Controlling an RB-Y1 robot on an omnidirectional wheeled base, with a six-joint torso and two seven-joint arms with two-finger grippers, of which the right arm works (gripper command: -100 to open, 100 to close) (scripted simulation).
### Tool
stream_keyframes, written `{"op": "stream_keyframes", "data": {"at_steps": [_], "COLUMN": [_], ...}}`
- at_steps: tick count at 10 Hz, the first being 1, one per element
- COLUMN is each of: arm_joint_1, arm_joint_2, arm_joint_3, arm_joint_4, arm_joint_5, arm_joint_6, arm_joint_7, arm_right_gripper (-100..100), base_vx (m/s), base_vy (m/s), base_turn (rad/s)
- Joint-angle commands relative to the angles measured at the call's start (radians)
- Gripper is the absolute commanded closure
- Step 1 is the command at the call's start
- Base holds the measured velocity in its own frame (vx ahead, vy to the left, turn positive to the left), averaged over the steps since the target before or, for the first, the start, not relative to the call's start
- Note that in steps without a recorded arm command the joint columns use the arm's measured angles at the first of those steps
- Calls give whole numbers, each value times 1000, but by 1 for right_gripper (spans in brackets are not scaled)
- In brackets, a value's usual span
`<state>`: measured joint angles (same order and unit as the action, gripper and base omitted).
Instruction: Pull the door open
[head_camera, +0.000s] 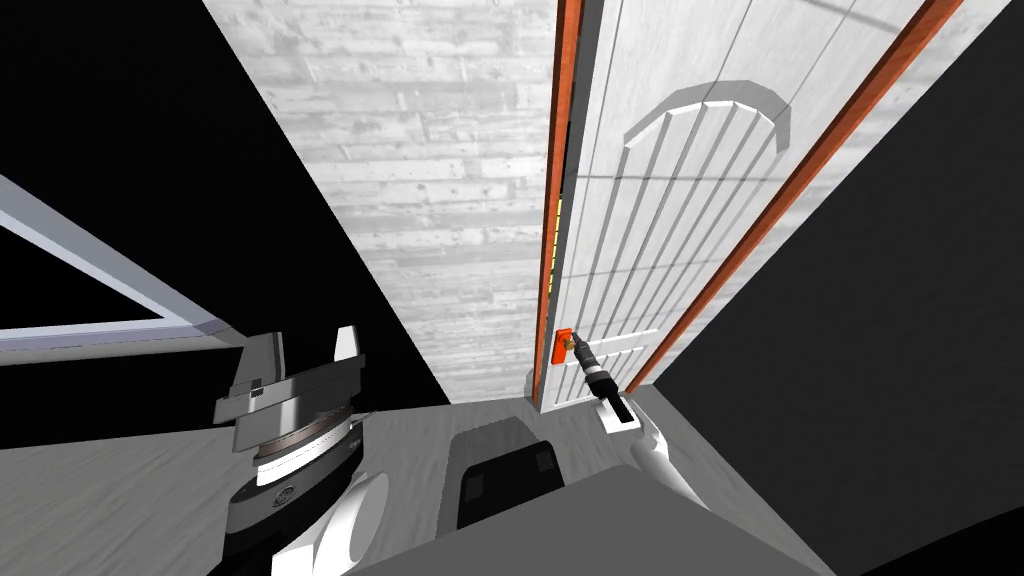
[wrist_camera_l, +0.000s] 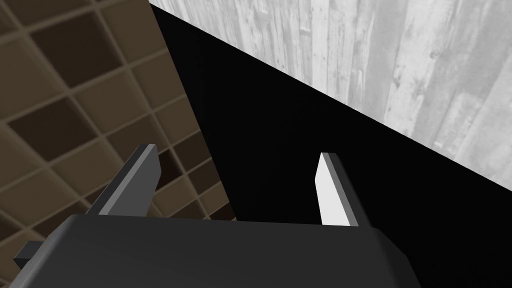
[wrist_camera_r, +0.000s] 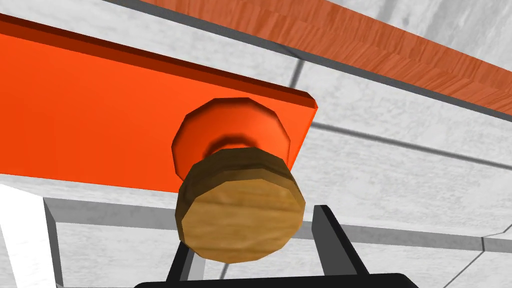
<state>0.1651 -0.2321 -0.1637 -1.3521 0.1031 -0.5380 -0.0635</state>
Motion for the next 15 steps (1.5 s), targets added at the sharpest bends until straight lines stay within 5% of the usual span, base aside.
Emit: {"op": "stream_keyframes", "data": {"at_steps": [1,11,13,15], "arm_joint_1": [-17,-27,-27,-29], "arm_joint_2": [0,-7,-7,-8], "arm_joint_3": [15,80,80,98], "arm_joint_4": [3,-5,-5,-8], "arm_joint_5": [-39,-332,-352,-428], "arm_joint_6": [-14,33,33,46], "arm_joint_7": [-32,-273,-277,-342], "arm_right_gripper": [100,100,100,100], "base_vx": [-70,-75,-49,-62], "base_vy": [-53,-41,-21,-31], "base_turn": [67,109,37,114]}}
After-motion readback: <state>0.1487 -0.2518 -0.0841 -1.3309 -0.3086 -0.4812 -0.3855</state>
